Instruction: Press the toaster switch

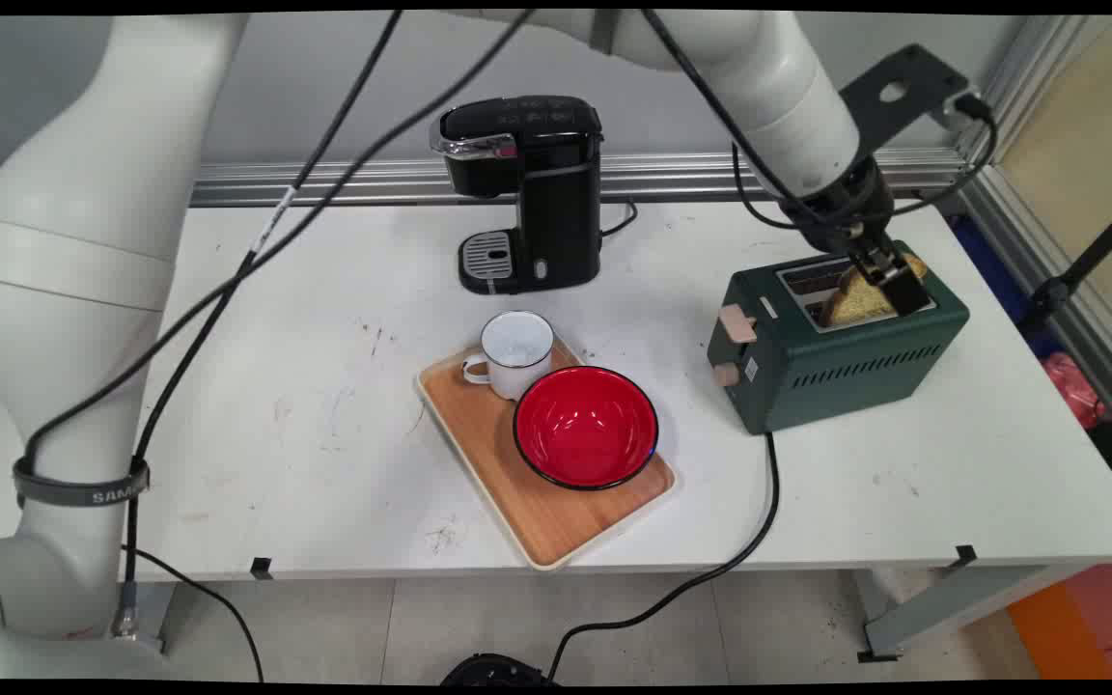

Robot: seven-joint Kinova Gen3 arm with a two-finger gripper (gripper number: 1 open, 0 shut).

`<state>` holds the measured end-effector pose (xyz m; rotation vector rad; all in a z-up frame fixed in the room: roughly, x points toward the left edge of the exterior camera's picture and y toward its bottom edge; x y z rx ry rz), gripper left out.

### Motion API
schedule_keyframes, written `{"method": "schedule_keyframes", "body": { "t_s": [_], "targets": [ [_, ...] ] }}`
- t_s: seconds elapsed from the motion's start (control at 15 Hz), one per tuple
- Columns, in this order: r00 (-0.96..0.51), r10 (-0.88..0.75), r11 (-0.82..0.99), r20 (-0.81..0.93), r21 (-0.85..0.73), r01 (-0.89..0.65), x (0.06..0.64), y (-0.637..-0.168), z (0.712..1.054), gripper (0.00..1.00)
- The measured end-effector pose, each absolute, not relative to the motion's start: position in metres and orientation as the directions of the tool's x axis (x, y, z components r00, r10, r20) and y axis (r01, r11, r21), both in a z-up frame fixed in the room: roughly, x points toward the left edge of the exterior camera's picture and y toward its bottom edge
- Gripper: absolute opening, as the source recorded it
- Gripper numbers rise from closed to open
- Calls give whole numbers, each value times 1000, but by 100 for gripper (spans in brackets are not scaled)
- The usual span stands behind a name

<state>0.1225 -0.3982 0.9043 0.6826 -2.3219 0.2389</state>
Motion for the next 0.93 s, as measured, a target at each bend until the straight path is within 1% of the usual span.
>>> {"method": "schedule_keyframes", "body": {
  "t_s": [0.27,0.4,0.93],
  "targets": [
    [-598,-400,841,695,19,-541,146,-385,928,100],
    [-587,-394,838,707,15,-545,170,-371,940,100],
    [-601,-370,850,709,-3,-526,253,-317,954,100]
  ]
}}
